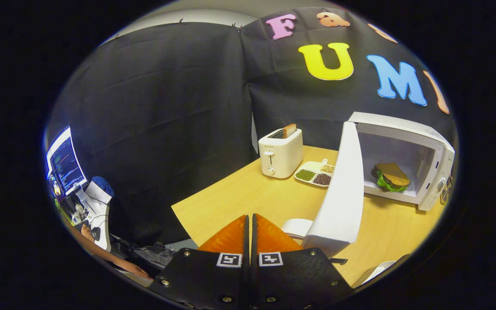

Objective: Open the microwave, put the food inside, and close the microwave door.

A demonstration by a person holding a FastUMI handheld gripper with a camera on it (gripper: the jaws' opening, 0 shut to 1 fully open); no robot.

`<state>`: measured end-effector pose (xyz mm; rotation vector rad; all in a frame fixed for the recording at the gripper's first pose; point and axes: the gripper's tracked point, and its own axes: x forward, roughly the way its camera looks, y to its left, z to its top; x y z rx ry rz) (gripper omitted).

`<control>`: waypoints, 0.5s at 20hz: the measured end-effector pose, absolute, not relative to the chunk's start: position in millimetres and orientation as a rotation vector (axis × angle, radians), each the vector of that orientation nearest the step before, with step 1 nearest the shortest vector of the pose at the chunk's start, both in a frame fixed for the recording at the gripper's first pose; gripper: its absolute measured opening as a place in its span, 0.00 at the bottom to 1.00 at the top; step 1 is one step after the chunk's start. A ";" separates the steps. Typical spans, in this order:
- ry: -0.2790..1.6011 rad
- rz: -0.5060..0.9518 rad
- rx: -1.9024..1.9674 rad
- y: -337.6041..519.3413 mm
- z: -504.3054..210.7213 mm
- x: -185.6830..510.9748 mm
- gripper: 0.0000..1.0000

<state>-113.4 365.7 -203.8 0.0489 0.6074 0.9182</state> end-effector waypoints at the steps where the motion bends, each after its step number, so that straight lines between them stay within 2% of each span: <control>1: 0.611 0.914 0.048 361.9 -203.8 -113.0 0.00; 10: 0.637 0.843 0.042 318.3 -205.9 -102.6 0.00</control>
